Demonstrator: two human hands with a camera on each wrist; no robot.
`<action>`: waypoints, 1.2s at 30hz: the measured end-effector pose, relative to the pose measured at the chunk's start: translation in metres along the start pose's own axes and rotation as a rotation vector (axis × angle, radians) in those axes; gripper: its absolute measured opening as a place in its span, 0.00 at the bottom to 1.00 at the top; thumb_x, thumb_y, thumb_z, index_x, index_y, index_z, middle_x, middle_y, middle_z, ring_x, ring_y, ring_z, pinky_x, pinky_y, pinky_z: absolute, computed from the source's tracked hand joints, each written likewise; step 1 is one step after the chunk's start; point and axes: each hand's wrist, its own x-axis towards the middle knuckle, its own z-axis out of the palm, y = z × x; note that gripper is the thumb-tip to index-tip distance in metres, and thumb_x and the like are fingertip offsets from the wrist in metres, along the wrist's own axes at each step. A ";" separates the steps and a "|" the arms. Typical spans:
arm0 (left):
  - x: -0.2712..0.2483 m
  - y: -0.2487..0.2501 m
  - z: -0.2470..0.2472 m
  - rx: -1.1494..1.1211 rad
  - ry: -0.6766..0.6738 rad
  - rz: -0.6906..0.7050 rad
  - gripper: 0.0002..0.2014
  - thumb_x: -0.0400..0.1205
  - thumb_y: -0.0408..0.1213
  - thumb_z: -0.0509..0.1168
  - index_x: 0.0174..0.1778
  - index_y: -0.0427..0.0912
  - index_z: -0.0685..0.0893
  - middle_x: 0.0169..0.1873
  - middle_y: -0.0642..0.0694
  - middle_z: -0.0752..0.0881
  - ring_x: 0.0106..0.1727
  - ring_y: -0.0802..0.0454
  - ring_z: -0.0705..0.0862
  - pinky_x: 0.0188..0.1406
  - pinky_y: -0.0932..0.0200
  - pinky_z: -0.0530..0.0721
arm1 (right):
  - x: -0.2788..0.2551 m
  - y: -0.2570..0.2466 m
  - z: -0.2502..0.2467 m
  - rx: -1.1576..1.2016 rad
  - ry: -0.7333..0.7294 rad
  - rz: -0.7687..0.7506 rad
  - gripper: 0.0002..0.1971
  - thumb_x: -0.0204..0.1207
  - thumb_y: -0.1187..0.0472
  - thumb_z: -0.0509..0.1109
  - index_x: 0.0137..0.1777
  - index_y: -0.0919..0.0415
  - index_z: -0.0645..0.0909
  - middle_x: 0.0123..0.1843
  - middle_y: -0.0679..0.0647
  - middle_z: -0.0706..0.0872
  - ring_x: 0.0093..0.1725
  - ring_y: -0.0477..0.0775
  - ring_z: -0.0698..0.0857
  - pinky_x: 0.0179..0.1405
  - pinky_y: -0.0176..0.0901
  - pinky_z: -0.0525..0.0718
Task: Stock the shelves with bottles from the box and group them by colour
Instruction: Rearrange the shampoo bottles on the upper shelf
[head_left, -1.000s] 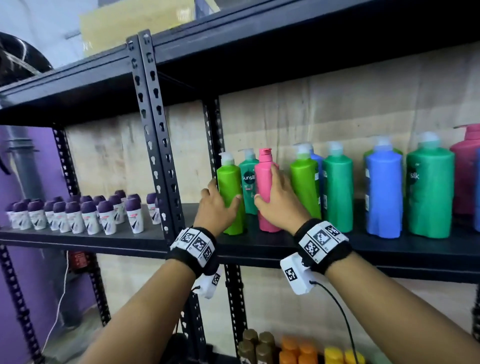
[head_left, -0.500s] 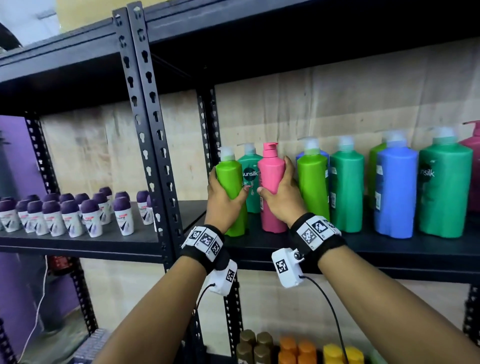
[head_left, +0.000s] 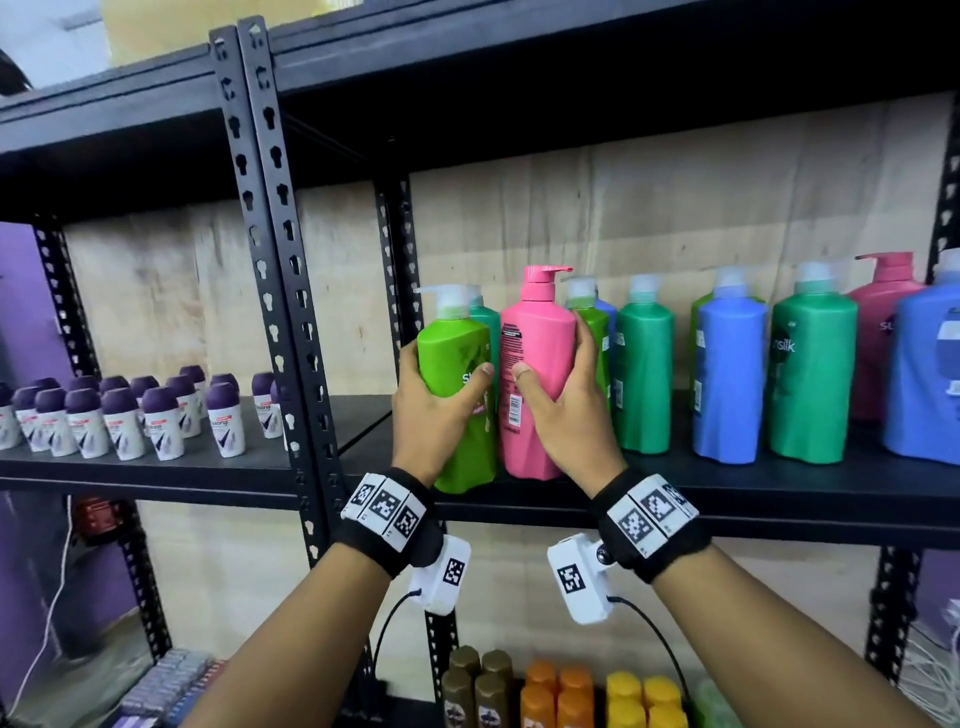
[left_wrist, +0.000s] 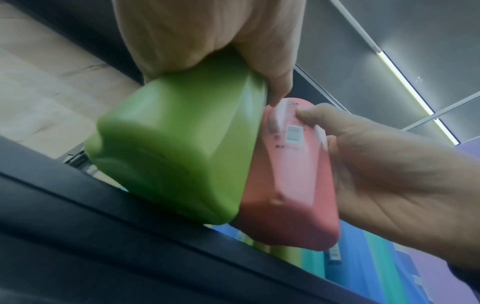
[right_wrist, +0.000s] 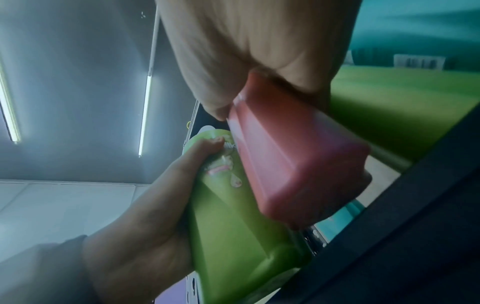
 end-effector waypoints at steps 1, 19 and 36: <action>-0.004 0.004 0.004 -0.017 -0.004 0.000 0.28 0.69 0.56 0.81 0.60 0.58 0.78 0.47 0.63 0.90 0.46 0.63 0.91 0.45 0.60 0.89 | -0.001 -0.002 -0.008 0.004 0.022 -0.014 0.41 0.80 0.48 0.73 0.87 0.50 0.54 0.77 0.48 0.76 0.63 0.50 0.84 0.58 0.37 0.79; -0.054 0.052 0.107 -0.082 -0.110 0.014 0.28 0.71 0.53 0.79 0.64 0.51 0.79 0.57 0.47 0.86 0.60 0.49 0.86 0.64 0.43 0.85 | -0.002 0.021 -0.137 -0.135 0.255 -0.099 0.41 0.76 0.40 0.75 0.85 0.46 0.61 0.77 0.46 0.76 0.65 0.46 0.83 0.62 0.38 0.80; -0.032 0.036 0.127 -0.004 -0.125 -0.062 0.28 0.70 0.56 0.79 0.63 0.53 0.79 0.52 0.56 0.89 0.51 0.61 0.88 0.51 0.59 0.86 | -0.001 0.045 -0.147 -0.205 0.309 -0.083 0.48 0.71 0.41 0.79 0.86 0.40 0.55 0.69 0.38 0.67 0.67 0.42 0.73 0.65 0.39 0.72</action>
